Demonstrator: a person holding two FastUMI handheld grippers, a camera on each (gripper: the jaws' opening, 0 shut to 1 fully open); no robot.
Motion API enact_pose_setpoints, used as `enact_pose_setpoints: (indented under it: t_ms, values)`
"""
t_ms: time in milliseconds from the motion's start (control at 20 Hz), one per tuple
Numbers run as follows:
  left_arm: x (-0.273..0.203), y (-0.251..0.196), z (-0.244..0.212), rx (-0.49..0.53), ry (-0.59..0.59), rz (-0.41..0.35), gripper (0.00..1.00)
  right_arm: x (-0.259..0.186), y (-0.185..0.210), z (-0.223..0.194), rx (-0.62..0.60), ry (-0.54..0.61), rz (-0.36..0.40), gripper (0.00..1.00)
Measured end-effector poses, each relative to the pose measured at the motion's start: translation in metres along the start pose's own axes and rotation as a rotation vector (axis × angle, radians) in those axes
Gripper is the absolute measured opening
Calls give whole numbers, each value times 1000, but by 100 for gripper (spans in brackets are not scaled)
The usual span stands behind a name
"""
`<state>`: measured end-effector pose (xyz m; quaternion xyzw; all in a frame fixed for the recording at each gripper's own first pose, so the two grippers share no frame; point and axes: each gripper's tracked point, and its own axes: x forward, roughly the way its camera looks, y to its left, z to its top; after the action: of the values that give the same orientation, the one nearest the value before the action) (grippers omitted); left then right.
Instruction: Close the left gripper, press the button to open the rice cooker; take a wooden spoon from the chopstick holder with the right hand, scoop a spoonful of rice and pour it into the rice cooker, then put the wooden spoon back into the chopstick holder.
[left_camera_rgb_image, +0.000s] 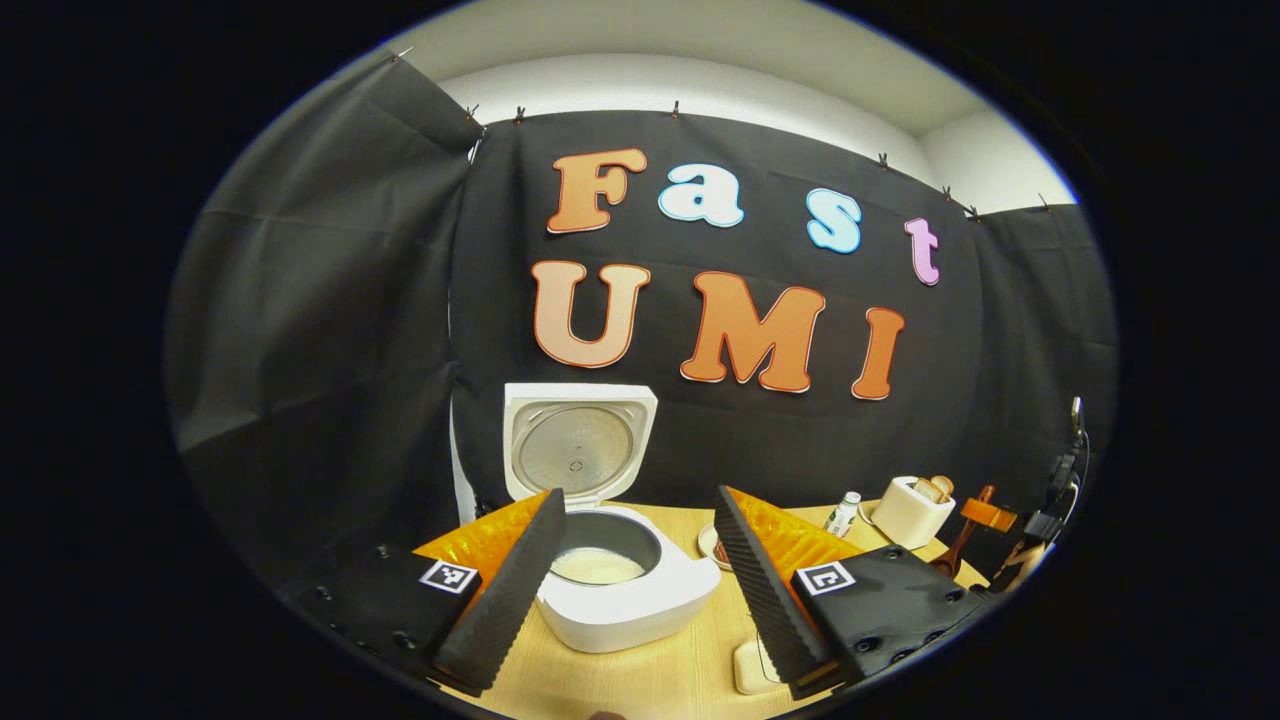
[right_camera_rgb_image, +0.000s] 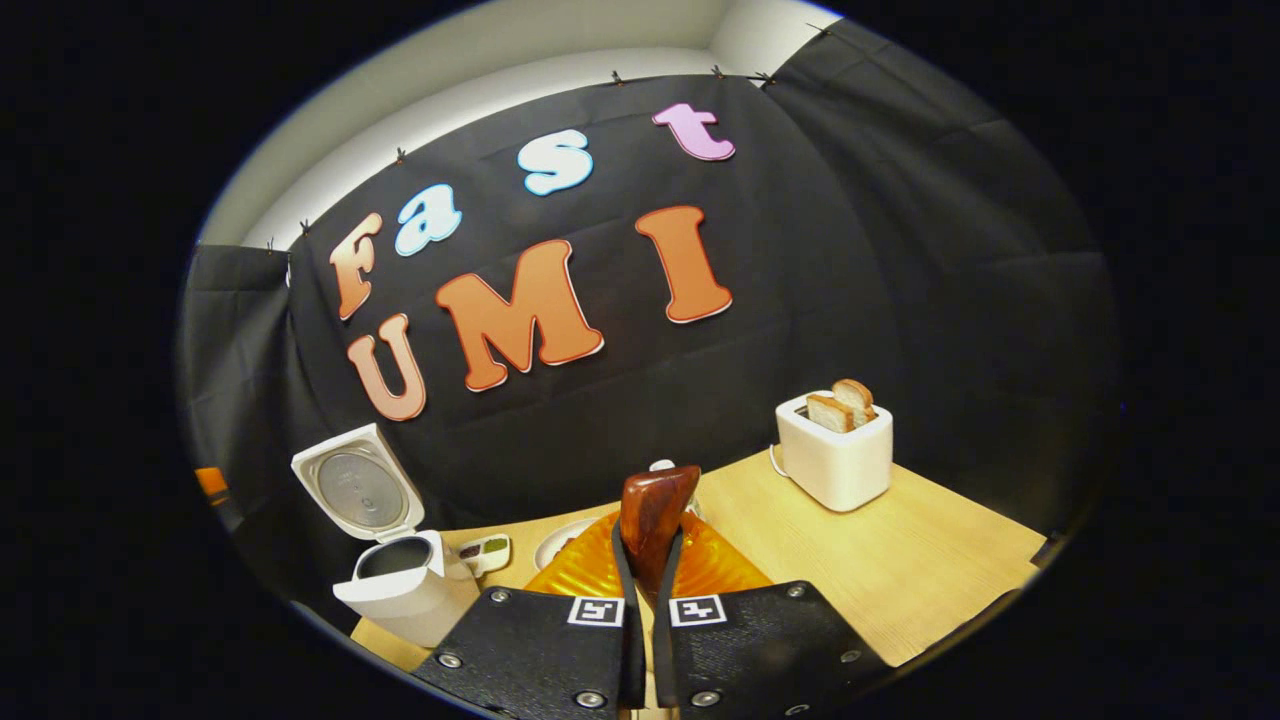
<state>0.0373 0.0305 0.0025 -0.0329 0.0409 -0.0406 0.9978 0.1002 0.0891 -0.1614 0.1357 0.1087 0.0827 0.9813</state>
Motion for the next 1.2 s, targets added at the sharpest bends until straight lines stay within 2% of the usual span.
enact_pose_setpoints:
  t_ms: [350, 850, 1050, 1200]
  values:
    - [0, 7, -10, 15, 29, 31, 100, 9, -34, -62, 79, 71, -52, 3]
    - [0, 27, -15, -3, 42, 71, 100, 13, -66, -108, 212, 124, -82, 4]
    - [5, 24, -13, 8, 37, 61, 100, 2, -74, -108, 214, 144, -100, 12]
    - [15, 19, -5, 15, 26, 50, 100, -8, -83, -108, 193, 162, -146, 23]
